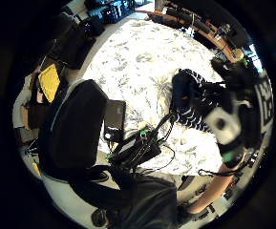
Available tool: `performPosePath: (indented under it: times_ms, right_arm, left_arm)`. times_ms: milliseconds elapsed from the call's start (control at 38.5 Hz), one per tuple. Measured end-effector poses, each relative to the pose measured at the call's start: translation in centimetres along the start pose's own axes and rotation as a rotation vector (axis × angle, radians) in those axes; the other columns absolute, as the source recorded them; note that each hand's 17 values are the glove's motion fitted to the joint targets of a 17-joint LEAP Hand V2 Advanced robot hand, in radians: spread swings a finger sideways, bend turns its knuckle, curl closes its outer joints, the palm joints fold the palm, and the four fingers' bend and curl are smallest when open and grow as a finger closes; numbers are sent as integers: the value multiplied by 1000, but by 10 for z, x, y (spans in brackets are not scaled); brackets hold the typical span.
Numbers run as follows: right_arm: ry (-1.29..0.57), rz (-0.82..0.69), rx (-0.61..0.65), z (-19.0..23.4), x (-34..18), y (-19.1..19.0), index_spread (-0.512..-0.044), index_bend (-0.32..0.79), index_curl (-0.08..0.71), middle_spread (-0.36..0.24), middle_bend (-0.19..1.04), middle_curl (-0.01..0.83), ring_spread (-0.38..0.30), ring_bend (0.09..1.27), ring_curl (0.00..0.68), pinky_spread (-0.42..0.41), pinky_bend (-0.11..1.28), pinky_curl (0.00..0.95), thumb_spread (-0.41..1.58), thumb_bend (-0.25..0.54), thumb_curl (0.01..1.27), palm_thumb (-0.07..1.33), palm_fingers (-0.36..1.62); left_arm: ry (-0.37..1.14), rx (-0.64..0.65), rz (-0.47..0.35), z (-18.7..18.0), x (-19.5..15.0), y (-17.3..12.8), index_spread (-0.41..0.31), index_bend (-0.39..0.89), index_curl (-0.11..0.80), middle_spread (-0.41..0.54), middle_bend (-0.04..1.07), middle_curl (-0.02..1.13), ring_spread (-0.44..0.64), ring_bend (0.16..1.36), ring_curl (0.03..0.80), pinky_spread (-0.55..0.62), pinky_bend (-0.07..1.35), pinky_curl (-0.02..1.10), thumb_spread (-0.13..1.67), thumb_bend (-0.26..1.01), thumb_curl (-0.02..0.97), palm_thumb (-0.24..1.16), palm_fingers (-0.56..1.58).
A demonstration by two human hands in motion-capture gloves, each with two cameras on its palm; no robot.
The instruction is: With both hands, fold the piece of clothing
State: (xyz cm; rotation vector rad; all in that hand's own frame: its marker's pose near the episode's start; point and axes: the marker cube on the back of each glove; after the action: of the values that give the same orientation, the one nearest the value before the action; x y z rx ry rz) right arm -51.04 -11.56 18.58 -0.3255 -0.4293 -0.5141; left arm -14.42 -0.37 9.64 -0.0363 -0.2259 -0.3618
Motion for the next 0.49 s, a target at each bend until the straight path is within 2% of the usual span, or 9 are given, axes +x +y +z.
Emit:
performPosePath:
  times_ms: [78,130,208,312,390,493]
  right_arm:
    - [-47,-47,127,-29,-2,12,-255,50,82,-11,56,276,-132,832,480,-181,1034,451,930,-46,502,1018,421]
    - [-25,6,213,-53,4,25,-255,58,80,-1,69,257,-121,839,463,-161,1046,438,969,-35,495,1001,419]
    - [37,83,321,-91,16,49,-258,95,94,-6,161,270,-111,818,437,-132,998,410,1025,-28,481,973,488]
    - [22,36,368,-133,31,84,-261,102,109,-11,178,282,-109,795,421,-109,956,390,1076,-20,470,956,541]
    - [10,-21,424,-146,44,85,-262,97,120,-15,175,289,-107,790,419,-99,933,381,1108,-17,463,947,559]
    - [21,31,428,-150,56,91,-260,100,132,-17,169,296,-105,776,414,-89,912,375,1140,-15,456,938,573]
  left_arm:
    - [24,-35,5,6,-2,3,-94,82,218,-114,187,390,-152,604,365,-156,576,376,1293,-10,202,191,680]
    - [25,-60,2,6,-3,10,-96,82,216,-116,185,391,-153,601,366,-158,573,377,1294,-10,201,192,682]
    - [25,-68,1,1,1,16,-97,79,212,-119,182,393,-155,598,367,-162,576,380,1295,-10,200,192,683]
    - [23,-36,13,-11,15,19,-97,80,209,-121,180,395,-157,595,368,-164,574,383,1296,-11,199,193,684]
    - [12,-15,22,-15,25,15,-98,80,206,-122,179,396,-158,593,369,-165,572,384,1297,-11,199,194,685]
    - [12,-5,40,-12,35,5,-98,82,203,-122,176,395,-158,590,369,-166,572,384,1297,-11,198,194,689]
